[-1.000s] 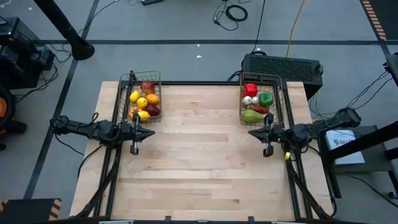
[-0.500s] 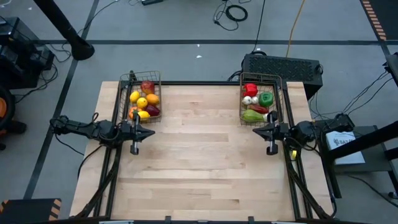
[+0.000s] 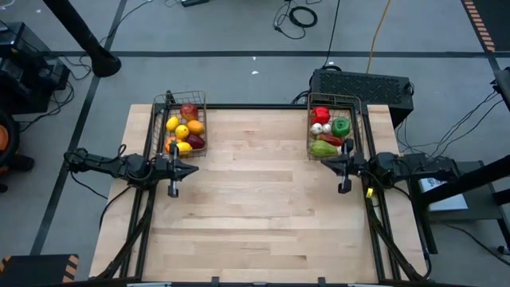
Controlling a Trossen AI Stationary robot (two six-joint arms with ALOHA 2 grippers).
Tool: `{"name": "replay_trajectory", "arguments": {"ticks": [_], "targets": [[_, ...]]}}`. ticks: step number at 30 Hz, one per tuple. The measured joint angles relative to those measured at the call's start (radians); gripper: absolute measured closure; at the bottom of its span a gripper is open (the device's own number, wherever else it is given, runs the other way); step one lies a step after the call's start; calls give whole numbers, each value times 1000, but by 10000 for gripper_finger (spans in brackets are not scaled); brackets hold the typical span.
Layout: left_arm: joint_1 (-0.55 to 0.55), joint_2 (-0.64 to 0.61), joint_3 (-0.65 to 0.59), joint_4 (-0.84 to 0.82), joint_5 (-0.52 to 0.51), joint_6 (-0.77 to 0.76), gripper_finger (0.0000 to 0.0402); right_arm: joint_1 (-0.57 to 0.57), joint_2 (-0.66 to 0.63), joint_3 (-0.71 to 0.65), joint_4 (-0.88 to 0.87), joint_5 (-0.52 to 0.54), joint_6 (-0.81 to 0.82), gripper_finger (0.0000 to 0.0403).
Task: Sort produce into baskets
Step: Return to Home Position
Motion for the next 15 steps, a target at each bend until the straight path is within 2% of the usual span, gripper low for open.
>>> {"name": "replay_trajectory", "arguments": {"ticks": [5, 11, 15], "targets": [[0, 0, 0, 0, -1, 7, 388, -53, 0, 0, -5, -71, 24, 403], [0, 0, 0, 0, -1, 6, 388, -102, 11, 1, -43, -87, 33, 403], [0, 0, 0, 0, -2, 1, 388, -119, 11, 1, -51, -139, 38, 403]]}}
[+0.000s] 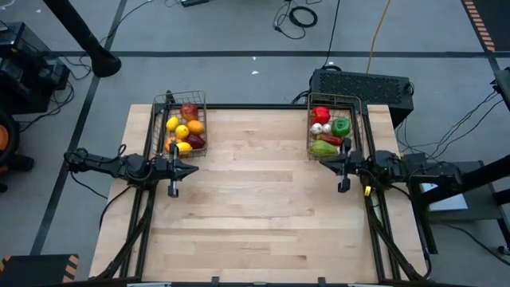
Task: Sort produce into baskets
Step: Return to Home Position
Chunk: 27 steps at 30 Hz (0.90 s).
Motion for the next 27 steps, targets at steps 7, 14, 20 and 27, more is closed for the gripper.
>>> {"name": "replay_trajectory", "arguments": {"ticks": [7, 14, 20, 27], "targets": [[0, 1, 0, 0, -1, 1, 388, 3, 0, 0, -5, -42, 7, 403], [0, 1, 0, 2, -2, 4, 388, 3, 6, 0, -16, -97, 49, 403], [0, 1, 0, 12, -9, 5, 388, 4, 7, 0, -17, -109, 40, 403], [0, 1, 0, 14, -35, -1, 388, 22, -1, -1, -4, -120, 43, 403]]}}
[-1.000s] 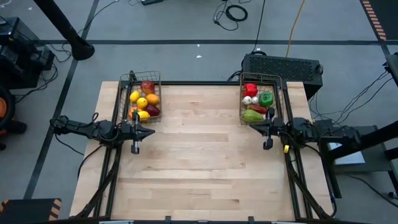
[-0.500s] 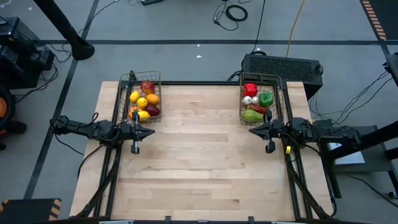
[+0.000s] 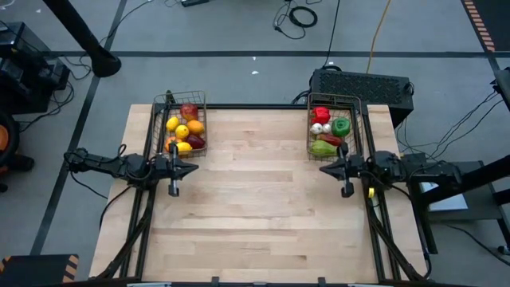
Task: Sort produce into baskets
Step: Return to Home Position
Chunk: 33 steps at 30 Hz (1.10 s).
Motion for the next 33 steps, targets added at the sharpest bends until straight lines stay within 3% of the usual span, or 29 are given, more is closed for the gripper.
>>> {"name": "replay_trajectory", "arguments": {"ticks": [11, 28, 33], "targets": [[0, 0, 0, -2, 1, 0, 388, 20, -11, 0, -1, 8, -86, 403], [0, 0, 0, -5, -3, -29, 388, 20, -7, 0, -9, 8, -33, 403], [0, 0, 0, -15, 73, -29, 391, 20, -7, 0, -8, 8, -29, 403]]}}
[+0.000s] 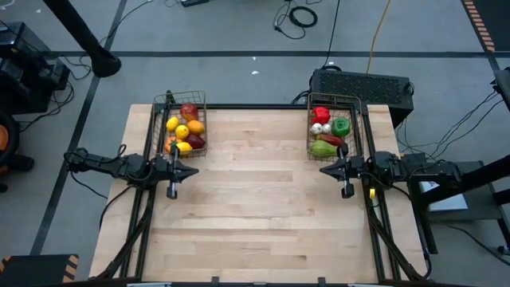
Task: Sort produce into baskets
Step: Return to Home Position
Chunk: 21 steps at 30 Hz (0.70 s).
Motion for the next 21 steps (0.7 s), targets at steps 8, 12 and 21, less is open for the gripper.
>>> {"name": "replay_trajectory", "arguments": {"ticks": [8, 12, 21], "targets": [[38, -1, 0, 5, -58, 11, 397, 0, 0, 0, 1, 0, 0, 403], [66, 4, 0, 0, -10, -18, 398, 0, 0, 0, 2, 0, 0, 403], [75, 4, 0, -5, 22, 13, 400, 0, 0, 0, 2, 0, 0, 403]]}}
